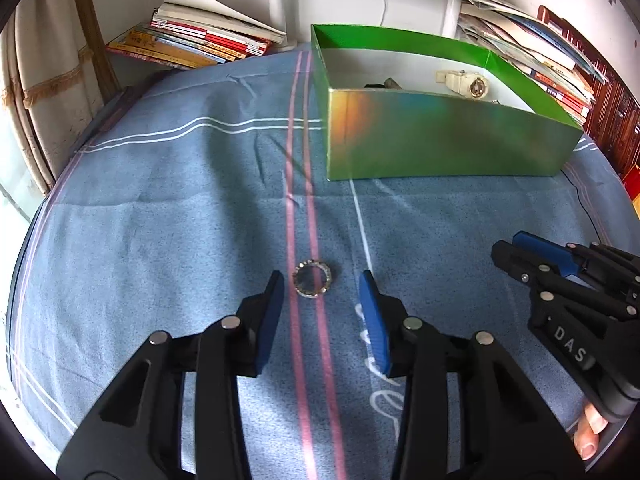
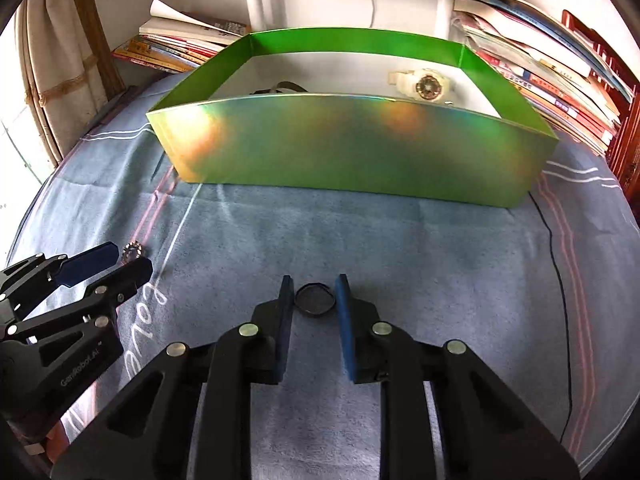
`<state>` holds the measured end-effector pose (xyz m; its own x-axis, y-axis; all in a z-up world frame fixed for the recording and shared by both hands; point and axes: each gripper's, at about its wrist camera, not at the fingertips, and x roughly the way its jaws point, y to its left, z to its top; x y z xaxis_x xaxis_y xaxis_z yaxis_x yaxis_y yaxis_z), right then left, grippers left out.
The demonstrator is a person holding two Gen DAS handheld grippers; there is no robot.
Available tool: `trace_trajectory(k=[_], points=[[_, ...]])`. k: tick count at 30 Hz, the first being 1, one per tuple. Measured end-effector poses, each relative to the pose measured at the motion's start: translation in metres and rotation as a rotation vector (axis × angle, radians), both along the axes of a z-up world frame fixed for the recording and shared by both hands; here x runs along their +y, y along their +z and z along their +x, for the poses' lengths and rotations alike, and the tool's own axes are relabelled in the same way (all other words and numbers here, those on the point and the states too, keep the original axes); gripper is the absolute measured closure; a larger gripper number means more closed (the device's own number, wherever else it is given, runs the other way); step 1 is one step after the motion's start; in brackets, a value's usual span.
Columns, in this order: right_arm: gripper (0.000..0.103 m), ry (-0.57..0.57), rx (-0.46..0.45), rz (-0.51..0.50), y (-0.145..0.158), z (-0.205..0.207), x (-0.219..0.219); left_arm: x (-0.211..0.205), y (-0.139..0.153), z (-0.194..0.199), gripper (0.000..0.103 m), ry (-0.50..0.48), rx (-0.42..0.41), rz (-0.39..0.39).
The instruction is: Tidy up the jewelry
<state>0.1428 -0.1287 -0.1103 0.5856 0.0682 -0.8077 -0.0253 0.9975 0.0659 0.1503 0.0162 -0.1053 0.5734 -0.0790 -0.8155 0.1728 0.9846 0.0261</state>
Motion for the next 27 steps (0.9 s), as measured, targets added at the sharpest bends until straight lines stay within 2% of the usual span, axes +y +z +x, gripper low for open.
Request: trace_trajectory(k=[4, 10, 15, 17, 19, 21, 27], points=[[0.081, -0.023, 0.004, 0.002, 0.000, -0.009, -0.013, -0.008, -0.002, 0.000, 0.079, -0.014, -0.002, 0.013], [0.081, -0.078, -0.002, -0.006, 0.000, -0.029, -0.035, -0.023, -0.002, -0.005, 0.081, -0.054, 0.003, 0.002], [0.081, -0.102, -0.017, -0.043, 0.004, -0.043, -0.044, -0.042, 0.004, -0.024, 0.079, -0.182, 0.027, -0.074], [0.080, -0.104, -0.020, -0.047, 0.006, -0.047, -0.046, -0.042, 0.007, -0.028, 0.074, -0.179, 0.013, -0.061], [0.072, -0.105, -0.022, -0.041, 0.007, -0.048, -0.047, -0.037, 0.010, -0.031, 0.059, -0.153, 0.006, -0.059], [0.067, -0.103, -0.025, -0.033, 0.007, -0.050, -0.048, -0.032, 0.011, -0.031, 0.057, -0.129, 0.005, -0.061], [0.067, -0.119, 0.002, -0.038, 0.002, -0.051, -0.049, -0.031, 0.007, -0.038, 0.054, -0.128, 0.015, -0.067]])
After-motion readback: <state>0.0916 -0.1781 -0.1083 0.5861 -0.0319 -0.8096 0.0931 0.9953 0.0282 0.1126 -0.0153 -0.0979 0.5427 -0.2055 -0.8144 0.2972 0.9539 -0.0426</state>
